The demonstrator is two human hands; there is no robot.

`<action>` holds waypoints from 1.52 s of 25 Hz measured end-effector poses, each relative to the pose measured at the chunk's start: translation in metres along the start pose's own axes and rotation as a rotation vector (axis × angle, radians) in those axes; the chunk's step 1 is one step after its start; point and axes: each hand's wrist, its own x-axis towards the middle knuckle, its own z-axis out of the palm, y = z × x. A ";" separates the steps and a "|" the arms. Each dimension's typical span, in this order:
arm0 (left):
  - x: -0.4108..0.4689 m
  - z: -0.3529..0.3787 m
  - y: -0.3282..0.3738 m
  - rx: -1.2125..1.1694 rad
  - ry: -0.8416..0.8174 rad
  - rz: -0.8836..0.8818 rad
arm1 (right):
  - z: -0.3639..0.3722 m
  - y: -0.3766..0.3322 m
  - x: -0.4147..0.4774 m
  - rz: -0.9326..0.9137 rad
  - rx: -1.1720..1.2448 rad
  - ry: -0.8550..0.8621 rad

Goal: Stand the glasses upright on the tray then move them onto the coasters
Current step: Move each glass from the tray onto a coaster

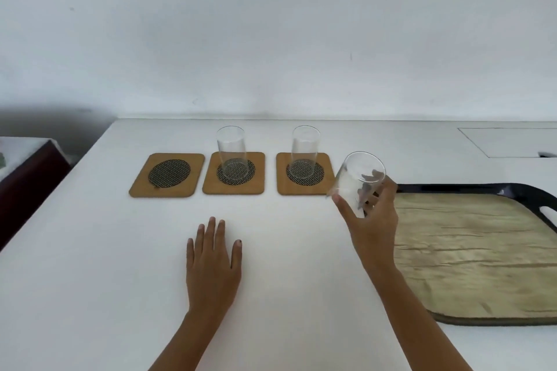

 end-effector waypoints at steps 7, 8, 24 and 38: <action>0.038 -0.032 -0.095 0.014 -0.025 -0.112 | 0.115 -0.033 -0.018 -0.057 0.050 -0.184; 0.042 -0.036 -0.105 -0.001 -0.027 -0.133 | 0.130 -0.038 -0.018 -0.073 0.052 -0.210; 0.046 -0.036 -0.146 0.153 -0.107 -0.048 | 0.348 -0.059 -0.025 -0.125 0.046 -0.486; 0.047 -0.036 -0.144 0.160 -0.122 -0.059 | 0.381 -0.048 -0.012 -0.121 0.010 -0.530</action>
